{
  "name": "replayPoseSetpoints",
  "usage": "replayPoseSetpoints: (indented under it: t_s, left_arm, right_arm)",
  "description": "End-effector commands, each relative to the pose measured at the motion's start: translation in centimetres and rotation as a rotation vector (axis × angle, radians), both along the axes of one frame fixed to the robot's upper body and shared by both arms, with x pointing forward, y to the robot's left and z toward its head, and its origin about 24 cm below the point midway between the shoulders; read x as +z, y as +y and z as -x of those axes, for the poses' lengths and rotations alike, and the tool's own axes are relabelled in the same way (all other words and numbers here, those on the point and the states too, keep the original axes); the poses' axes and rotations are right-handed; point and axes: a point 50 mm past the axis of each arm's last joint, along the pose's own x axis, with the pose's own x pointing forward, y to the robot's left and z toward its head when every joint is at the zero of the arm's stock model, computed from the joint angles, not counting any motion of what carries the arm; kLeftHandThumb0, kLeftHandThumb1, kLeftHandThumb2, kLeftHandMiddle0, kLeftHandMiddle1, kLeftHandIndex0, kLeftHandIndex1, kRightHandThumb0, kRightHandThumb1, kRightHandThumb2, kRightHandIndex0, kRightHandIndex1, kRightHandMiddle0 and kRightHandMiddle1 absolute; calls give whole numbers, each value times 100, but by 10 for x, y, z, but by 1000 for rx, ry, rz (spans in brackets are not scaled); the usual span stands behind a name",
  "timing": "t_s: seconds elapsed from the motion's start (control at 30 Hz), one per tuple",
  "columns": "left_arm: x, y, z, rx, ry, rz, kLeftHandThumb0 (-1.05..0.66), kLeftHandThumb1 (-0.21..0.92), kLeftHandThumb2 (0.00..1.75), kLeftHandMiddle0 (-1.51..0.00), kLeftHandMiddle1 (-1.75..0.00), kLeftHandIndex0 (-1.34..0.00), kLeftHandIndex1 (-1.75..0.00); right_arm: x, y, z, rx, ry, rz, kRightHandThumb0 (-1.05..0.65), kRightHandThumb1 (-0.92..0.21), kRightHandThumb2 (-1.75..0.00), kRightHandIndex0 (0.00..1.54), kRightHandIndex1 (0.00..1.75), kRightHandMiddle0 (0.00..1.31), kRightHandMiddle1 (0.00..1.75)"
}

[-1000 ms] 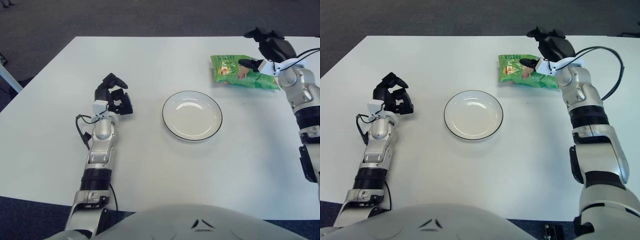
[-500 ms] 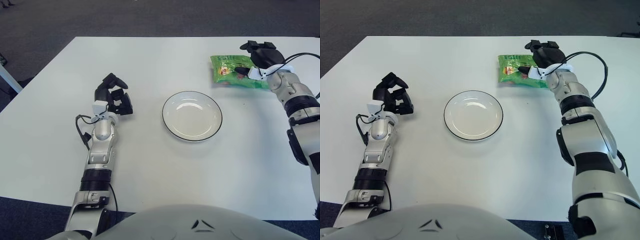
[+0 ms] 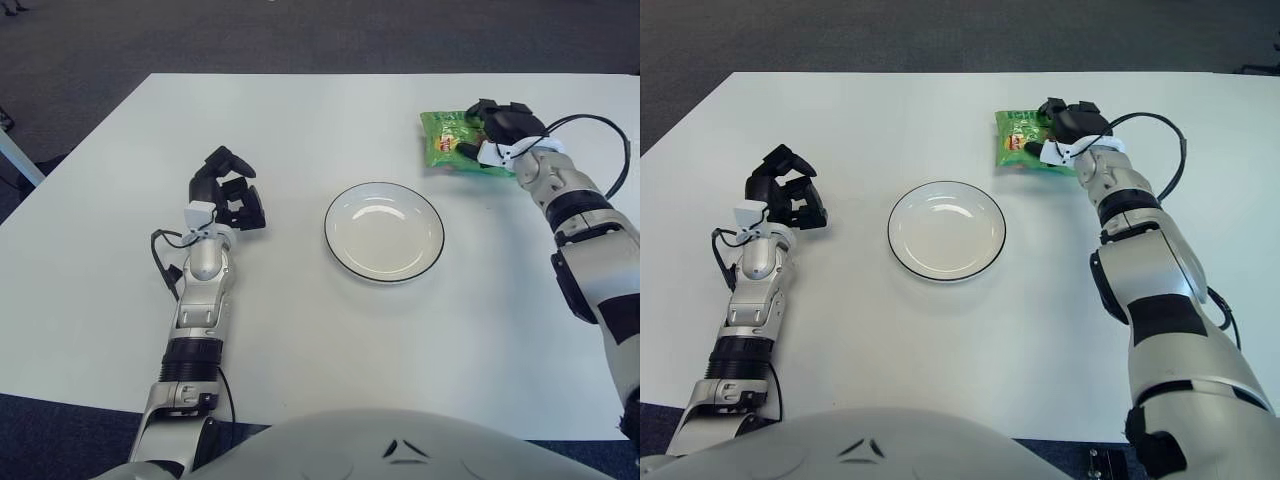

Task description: Put the snack into the plate.

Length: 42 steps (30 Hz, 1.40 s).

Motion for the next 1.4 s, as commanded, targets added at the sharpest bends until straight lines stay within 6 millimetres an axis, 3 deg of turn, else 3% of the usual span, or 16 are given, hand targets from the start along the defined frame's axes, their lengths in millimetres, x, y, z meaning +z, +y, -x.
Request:
replayPoseSetpoints:
  t_s: [0.0,0.3,0.6,0.9,0.97,1.13,1.23,1.33,1.37]
  left_arm:
    - [-60,-6,32,41,222,60,-62,2,168,-132,-175,-86,-175]
    - [-59,-5,33,57,219,56,-62,2,168,-131,-175,-87,-175]
    - [-60,-5,33,58,229,54,-62,2,168,-131,-175,-87,-175]
    - [-60,-5,33,62,233,50,-62,2,168,-131,-175,-87,-175]
    - [-60,-5,33,61,233,48,-62,2,168,-131,-175,-87,-175]
    - [-59,-5,32,52,224,42,-62,2,168,-131,-175,-87,-175]
    - [-59,-5,32,50,220,42,-62,2,168,-131,-175,-87,-175]
    - [-59,-5,32,51,217,44,-62,2,168,-131,-175,-87,-175]
    - [-59,-6,32,52,217,44,-62,2,169,-131,-175,-87,-175]
  right_arm:
    - [-13,3,2,-13,79,-39,-91,-92,-109,0,29,0,56]
    - [-30,-3,10,9,167,-5,-91,-92,-116,0,18,0,46]
    - [-39,-5,14,30,239,25,-99,-92,-111,0,11,0,57]
    - [-32,-8,18,135,368,22,-101,-92,-103,0,0,0,32]
    - [-31,-7,18,140,399,28,-102,-92,-98,2,1,0,37]
    - [-37,-6,19,147,443,77,-101,-92,-94,0,0,0,23]
    - [-41,-6,21,150,424,101,-97,-92,-89,0,0,0,30]
    - [-43,-6,22,157,373,131,-89,-92,-79,5,4,0,49]
    - [-43,-6,22,159,361,138,-85,-91,-75,6,13,0,60]
